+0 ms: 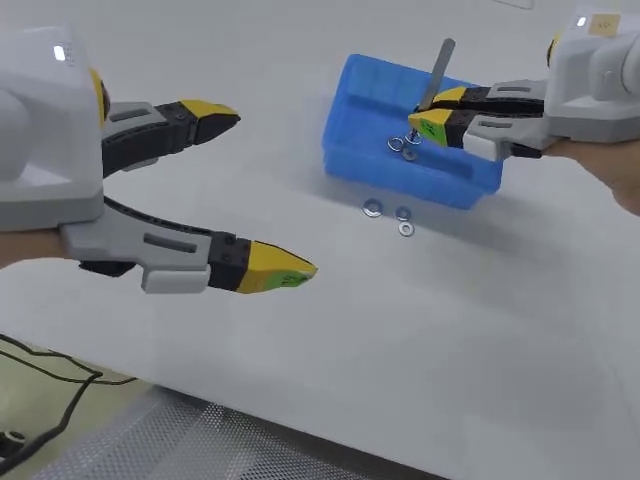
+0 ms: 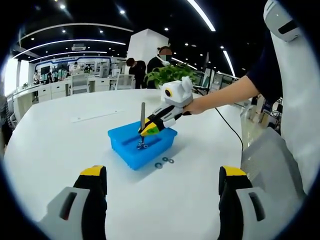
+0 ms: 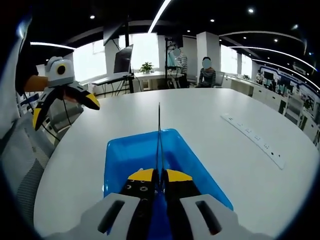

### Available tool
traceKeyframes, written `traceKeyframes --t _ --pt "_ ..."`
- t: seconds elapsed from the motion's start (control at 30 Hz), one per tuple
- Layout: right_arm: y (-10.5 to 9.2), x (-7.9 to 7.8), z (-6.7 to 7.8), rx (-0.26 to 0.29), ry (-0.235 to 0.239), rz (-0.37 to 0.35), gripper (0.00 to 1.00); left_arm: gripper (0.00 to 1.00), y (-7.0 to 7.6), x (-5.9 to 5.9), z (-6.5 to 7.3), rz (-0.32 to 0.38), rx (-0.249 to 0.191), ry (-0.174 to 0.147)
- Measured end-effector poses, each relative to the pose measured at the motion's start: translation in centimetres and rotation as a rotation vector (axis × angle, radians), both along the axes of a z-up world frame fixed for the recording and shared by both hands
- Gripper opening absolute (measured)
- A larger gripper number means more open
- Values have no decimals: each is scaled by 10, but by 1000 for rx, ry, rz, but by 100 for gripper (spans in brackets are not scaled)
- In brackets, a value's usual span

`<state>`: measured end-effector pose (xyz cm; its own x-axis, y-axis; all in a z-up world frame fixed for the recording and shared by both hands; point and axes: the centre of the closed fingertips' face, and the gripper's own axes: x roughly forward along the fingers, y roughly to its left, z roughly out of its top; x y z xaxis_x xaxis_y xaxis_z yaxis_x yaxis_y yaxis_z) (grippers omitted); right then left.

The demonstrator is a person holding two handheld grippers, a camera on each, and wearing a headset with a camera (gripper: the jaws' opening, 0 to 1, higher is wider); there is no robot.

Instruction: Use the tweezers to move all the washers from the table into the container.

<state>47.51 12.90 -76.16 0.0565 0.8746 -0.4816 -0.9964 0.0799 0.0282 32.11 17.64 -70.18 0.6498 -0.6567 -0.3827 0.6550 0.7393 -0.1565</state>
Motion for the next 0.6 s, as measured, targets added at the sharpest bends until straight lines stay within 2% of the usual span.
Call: traceKeyframes --t 0.13,0.2,0.33,0.4,0.5,0.53,0.6 --pt "0 -3 3 7 -8 14 8 98 4 14 11 42 -49 -31" --pt "0 -7 8 14 -11 18 8 98 2 20 17 49 -63 -44" --pt "0 -9 19 33 -30 31 8 95 1 34 18 55 -59 -57" --pt "-1 -10 25 39 -42 36 8 93 -4 42 21 52 -66 -66" --pt "-1 -14 32 45 -59 49 8 92 -16 56 28 22 -77 -85" --pt "-2 -18 32 31 -84 68 8 91 -21 60 28 -7 -74 -89" --pt "-4 -26 31 12 -98 97 8 86 -32 69 29 -68 -42 -105"
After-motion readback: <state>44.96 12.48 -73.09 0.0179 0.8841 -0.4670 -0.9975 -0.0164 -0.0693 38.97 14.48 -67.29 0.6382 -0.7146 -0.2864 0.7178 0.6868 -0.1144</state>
